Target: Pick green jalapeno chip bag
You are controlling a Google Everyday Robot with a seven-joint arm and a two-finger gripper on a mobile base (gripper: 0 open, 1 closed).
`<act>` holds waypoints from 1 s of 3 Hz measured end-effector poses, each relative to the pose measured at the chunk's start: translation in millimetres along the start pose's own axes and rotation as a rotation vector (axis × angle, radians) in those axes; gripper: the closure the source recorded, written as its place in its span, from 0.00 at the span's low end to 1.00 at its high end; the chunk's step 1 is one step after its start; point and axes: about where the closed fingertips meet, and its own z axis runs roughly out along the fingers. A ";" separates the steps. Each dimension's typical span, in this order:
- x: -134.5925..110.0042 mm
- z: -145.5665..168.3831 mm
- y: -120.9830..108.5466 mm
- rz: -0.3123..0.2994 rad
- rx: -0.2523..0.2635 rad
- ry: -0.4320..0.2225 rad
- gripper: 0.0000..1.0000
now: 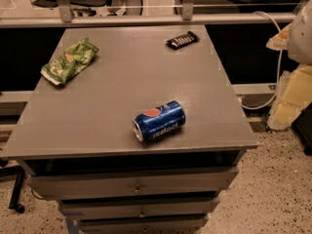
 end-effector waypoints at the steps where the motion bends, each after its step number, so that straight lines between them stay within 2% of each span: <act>1: 0.0 0.0 0.0 0.000 0.000 0.000 0.00; 2: -7.0 0.7 0.4 -0.013 -0.003 -0.021 0.00; 3: -48.3 15.8 1.0 -0.058 -0.019 -0.126 0.00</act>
Offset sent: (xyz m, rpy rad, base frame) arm 0.0028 0.0151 -0.0042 0.0393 0.0130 0.0449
